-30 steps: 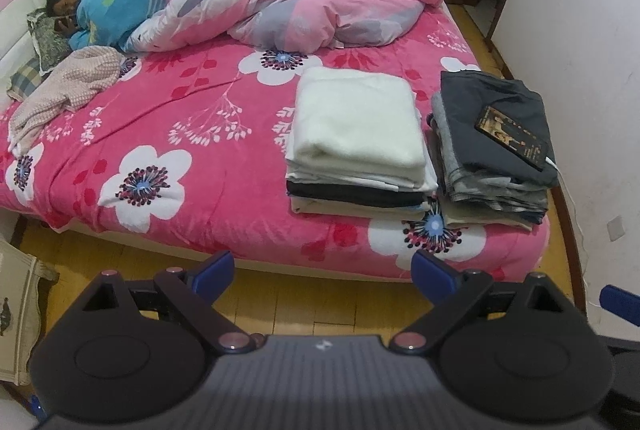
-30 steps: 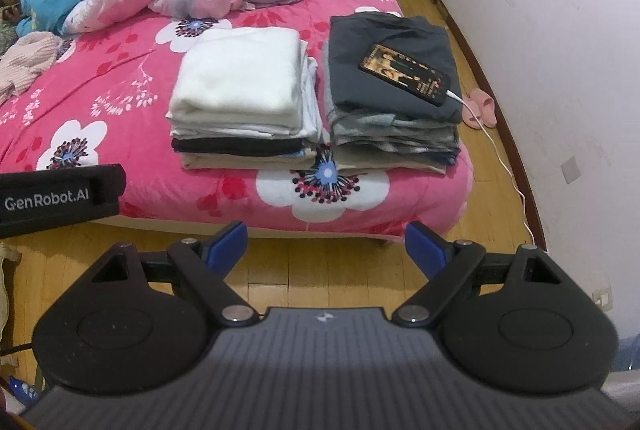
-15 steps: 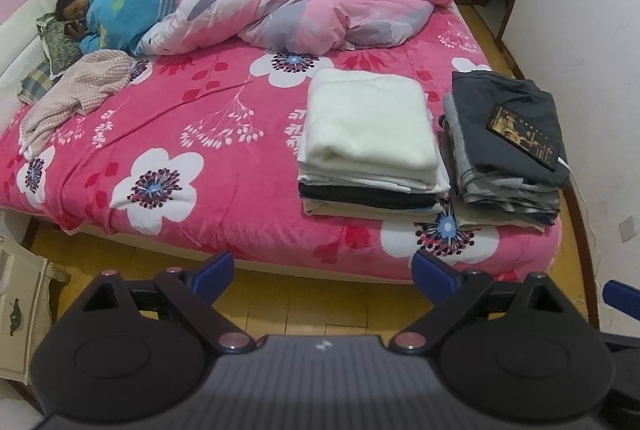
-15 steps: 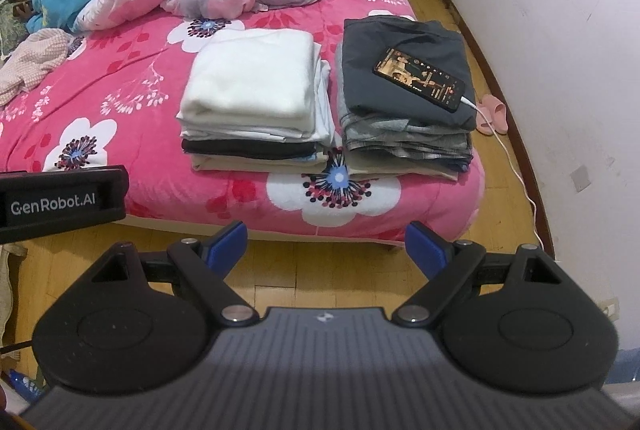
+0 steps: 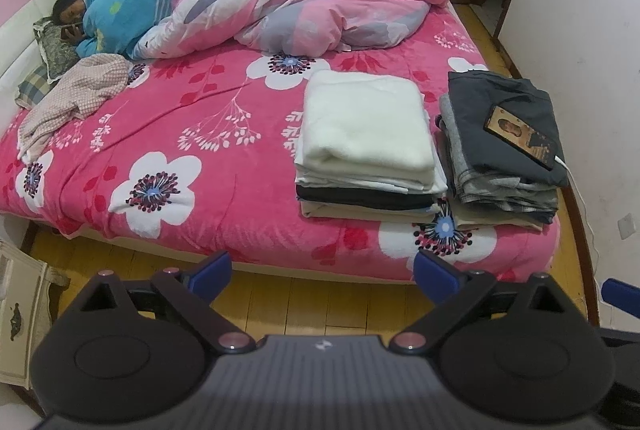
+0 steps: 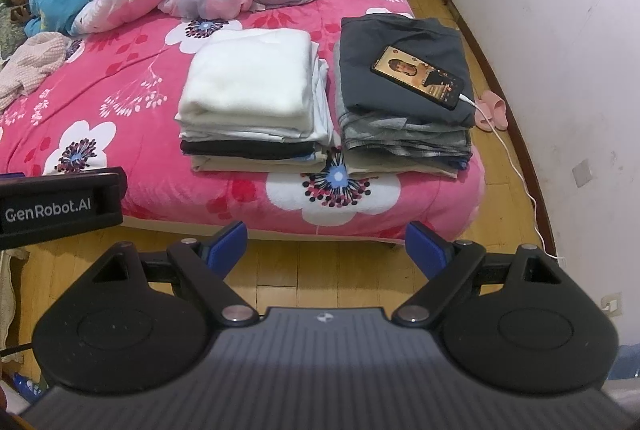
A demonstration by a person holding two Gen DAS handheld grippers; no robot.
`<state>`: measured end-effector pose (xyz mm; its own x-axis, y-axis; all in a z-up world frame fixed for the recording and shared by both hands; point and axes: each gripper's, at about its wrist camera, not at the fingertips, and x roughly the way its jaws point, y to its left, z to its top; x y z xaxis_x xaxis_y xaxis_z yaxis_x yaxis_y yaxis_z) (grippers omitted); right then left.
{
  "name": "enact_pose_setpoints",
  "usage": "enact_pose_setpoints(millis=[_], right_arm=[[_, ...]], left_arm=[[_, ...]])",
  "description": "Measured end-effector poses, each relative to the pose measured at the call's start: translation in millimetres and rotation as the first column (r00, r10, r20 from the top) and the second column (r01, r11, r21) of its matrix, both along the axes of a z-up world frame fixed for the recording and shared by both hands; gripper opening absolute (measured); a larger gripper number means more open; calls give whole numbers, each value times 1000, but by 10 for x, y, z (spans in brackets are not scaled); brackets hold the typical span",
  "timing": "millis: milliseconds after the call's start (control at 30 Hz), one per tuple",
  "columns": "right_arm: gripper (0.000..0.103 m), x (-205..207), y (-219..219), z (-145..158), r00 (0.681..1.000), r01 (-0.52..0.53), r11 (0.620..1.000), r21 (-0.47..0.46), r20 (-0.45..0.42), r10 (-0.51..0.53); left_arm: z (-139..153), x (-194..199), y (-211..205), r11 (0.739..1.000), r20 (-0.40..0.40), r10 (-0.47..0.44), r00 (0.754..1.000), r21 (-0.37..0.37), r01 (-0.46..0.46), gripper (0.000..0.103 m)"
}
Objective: Fold clothes
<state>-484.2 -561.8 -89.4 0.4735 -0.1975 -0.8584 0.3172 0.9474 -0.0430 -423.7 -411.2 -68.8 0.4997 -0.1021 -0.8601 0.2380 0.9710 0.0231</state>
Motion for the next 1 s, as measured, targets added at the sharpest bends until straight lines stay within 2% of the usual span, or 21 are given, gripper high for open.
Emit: enact_pose_setpoints(millis=[1000], right_arm=[[86, 159, 158, -38, 999, 0, 1000, -6, -48, 0]], left_arm=[[-67, 169, 167, 1000, -36, 20, 999, -6, -20, 99]])
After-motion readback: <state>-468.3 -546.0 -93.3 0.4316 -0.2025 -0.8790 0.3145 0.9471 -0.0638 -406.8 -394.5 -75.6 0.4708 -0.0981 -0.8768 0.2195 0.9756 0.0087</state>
